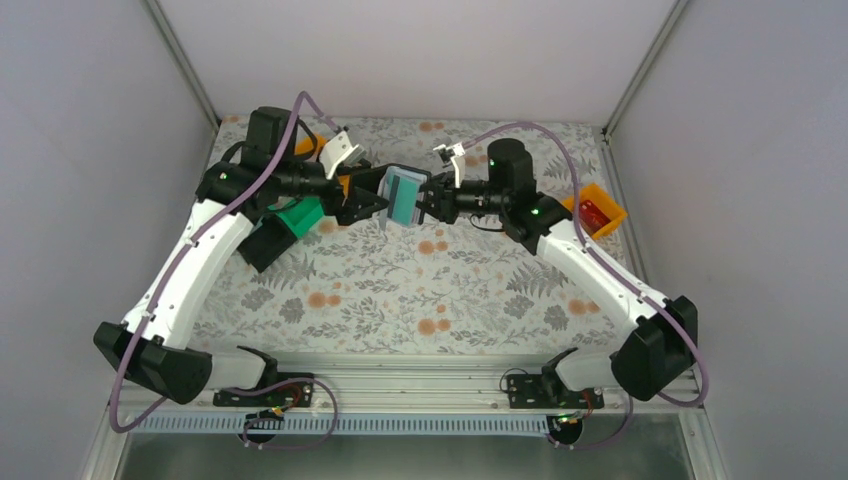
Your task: Take the credit cards out of the card holder
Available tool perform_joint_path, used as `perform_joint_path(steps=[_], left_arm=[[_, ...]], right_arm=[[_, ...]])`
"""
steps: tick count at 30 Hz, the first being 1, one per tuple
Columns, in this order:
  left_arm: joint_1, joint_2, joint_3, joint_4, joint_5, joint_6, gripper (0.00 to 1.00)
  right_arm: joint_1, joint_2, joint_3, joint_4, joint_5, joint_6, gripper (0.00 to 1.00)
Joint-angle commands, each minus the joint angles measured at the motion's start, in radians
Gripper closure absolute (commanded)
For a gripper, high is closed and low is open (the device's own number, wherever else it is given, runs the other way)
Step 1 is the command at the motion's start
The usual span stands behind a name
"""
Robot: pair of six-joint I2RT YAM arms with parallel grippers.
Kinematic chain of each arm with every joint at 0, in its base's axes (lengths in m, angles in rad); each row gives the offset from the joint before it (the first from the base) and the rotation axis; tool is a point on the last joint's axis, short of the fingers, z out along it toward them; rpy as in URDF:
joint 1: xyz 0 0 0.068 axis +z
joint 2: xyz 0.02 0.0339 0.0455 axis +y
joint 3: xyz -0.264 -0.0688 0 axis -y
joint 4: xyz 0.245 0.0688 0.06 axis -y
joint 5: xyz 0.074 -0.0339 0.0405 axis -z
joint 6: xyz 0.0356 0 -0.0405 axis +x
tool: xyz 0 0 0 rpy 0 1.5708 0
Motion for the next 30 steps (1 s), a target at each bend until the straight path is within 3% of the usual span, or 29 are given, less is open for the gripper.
perform_joint_path(steps=[1, 9, 17, 26, 27, 30], left_arm=[[-0.004, 0.006, 0.005, 0.043, -0.097, -0.05, 0.0], [-0.004, 0.0, 0.012, 0.047, -0.16, -0.068, 0.0], [0.009, 0.031, 0.07, -0.028, 0.047, -0.039, 0.0], [0.014, 0.064, 0.056, 0.005, -0.156, -0.058, 0.0], [0.017, 0.067, 0.064, -0.002, -0.161, -0.049, 0.05], [0.029, 0.058, 0.067, -0.008, -0.146, -0.04, 0.34]], right_arm=[[0.007, 0.008, 0.036, 0.058, 0.045, 0.066, 0.96], [0.008, 0.008, 0.046, 0.037, 0.069, 0.066, 0.96], [0.008, 0.015, 0.065, 0.007, 0.115, 0.07, 0.96], [0.008, 0.025, 0.068, 0.047, 0.029, 0.08, 0.96], [0.009, 0.019, 0.06, 0.052, 0.009, 0.07, 0.96], [0.005, 0.003, 0.041, 0.043, -0.013, 0.033, 0.96]])
